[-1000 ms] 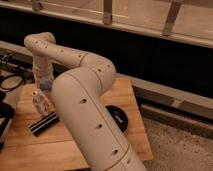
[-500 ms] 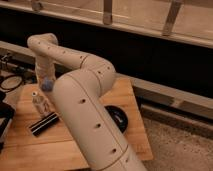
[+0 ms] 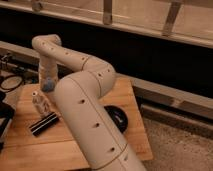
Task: Place the white sponge in the ceramic cup
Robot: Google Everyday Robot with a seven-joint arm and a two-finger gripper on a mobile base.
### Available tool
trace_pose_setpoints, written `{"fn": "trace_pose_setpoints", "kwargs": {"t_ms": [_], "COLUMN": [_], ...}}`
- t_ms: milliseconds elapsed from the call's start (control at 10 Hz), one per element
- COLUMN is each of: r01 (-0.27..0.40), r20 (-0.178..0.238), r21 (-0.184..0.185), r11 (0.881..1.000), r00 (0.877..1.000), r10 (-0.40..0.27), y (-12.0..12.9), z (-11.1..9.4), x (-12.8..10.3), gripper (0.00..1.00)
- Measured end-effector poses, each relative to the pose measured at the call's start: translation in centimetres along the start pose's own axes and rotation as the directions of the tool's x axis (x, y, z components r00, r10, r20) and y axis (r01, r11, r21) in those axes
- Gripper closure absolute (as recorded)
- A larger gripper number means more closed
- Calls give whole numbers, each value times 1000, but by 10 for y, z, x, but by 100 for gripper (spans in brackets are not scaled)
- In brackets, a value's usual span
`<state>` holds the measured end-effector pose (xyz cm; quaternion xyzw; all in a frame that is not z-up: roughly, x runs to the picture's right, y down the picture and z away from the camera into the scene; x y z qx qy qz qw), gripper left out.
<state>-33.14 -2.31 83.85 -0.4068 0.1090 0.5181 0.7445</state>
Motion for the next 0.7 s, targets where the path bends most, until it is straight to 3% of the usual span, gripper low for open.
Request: {"fn": "trace_pose_setpoints", "kwargs": {"t_ms": [200, 400, 600, 700], "r01": [24, 17, 15, 13], "r20": [-4, 5, 6, 5], "r21": [-24, -12, -1, -6], "r11": [999, 1000, 1000, 1000], "r00": [1000, 1000, 1000, 1000], "r10": [-24, -16, -15, -13], "y": [5, 3, 5, 5], "z": [2, 2, 4, 7], "x": [-1, 3, 6, 8], "gripper": [20, 33, 51, 53]}}
